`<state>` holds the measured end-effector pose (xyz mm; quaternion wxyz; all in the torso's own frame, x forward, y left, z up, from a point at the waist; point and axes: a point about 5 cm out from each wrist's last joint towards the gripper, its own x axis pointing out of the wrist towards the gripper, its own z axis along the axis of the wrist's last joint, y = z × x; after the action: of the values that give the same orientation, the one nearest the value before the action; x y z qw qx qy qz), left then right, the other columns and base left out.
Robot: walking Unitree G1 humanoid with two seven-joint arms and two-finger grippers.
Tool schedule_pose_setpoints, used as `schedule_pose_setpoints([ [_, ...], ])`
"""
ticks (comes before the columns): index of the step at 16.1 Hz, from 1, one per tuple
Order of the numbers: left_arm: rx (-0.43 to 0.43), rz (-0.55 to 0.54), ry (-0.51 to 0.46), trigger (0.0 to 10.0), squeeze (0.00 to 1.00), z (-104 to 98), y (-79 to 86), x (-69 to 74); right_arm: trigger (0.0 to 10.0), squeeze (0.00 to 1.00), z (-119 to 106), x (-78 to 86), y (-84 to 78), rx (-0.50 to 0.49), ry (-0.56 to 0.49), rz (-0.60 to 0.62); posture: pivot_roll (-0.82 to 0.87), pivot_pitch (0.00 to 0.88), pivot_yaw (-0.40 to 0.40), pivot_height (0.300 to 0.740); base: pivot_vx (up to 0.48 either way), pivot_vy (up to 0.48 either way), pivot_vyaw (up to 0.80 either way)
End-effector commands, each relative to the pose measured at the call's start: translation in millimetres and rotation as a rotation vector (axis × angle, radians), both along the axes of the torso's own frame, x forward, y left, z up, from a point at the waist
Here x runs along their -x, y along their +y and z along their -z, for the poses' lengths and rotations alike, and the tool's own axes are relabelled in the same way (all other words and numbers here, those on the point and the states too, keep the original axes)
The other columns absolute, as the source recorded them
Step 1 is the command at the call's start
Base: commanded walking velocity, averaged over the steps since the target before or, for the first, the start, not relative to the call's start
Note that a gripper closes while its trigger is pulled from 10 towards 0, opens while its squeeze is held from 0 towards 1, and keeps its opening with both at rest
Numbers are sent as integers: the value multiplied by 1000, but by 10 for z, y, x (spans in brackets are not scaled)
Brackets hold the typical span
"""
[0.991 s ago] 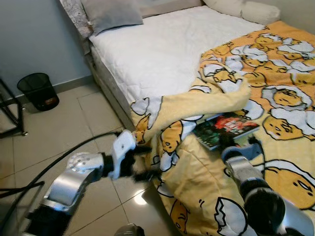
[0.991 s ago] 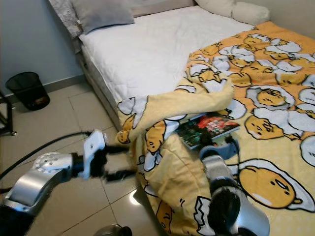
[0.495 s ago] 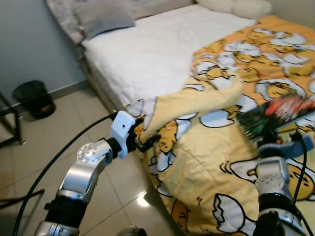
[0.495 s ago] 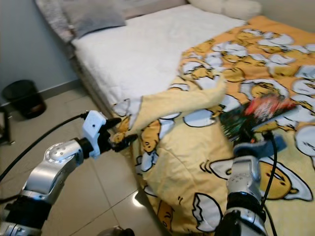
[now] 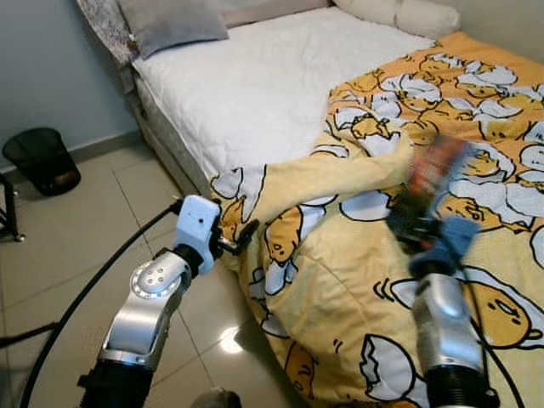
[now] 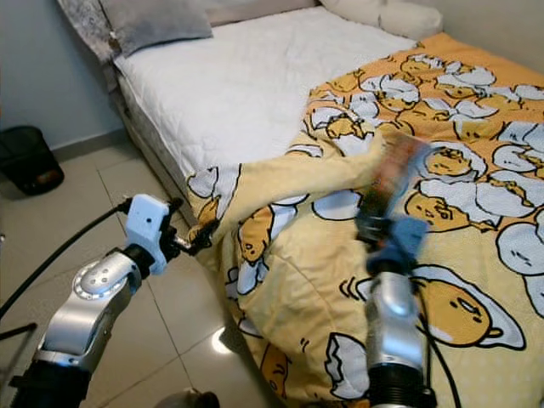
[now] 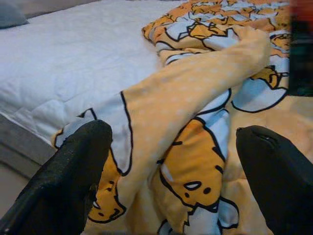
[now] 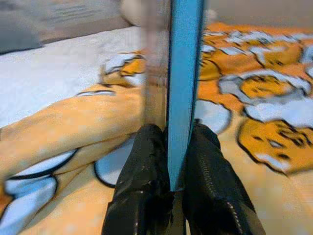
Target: Clean up the room
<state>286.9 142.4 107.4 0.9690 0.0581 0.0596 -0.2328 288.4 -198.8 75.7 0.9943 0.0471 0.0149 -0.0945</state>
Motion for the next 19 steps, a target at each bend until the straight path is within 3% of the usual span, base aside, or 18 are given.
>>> schedule_pose_setpoints([
  [1,0,7,17,10000,353,35,-2,7,10000,0,-69,-39,10,-9,4,26,-4,0,-38,740,0,0,0],
  [2,-34,-18,14,10000,349,35,16,-27,10000,0,-22,-28,63,-75,50,55,-19,0,-43,740,0,0,-800],
  [5,-49,-36,44,10000,341,53,-5,-67,10000,0,-34,-66,237,-91,55,17,-23,0,-33,740,0,0,-800],
  [7,-53,-20,40,10000,329,6,-59,-92,10000,0,-39,-88,231,-122,57,35,-10,0,-38,740,0,0,-800],
  [8,-34,-37,28,10000,275,-46,-47,-137,10000,0,-49,-108,222,-141,66,46,-9,0,-27,740,0,0,-800],
  [10,-101,-42,-27,10000,278,-49,19,-150,10000,0,-32,-102,243,-189,71,37,-5,0,-24,740,0,0,-800],
  [12,-65,-72,-6,10000,278,-64,42,-157,10000,0,-31,-91,258,-233,71,30,-6,0,-26,740,0,0,-800],
  [13,-47,-85,18,10000,255,-54,42,-153,10000,0,-6,-74,275,-235,88,19,-6,0,-26,740,0,0,-800],
  [15,29,-120,99,10000,0,-4,40,-147,10000,0,-4,-79,270,-199,102,29,-27,0,-13,740,0,0,-800],
  [19,-33,-136,45,10000,0,-69,139,-184,10000,0,-17,-109,265,-196,96,32,6,0,-23,740,0,0,-800],
])
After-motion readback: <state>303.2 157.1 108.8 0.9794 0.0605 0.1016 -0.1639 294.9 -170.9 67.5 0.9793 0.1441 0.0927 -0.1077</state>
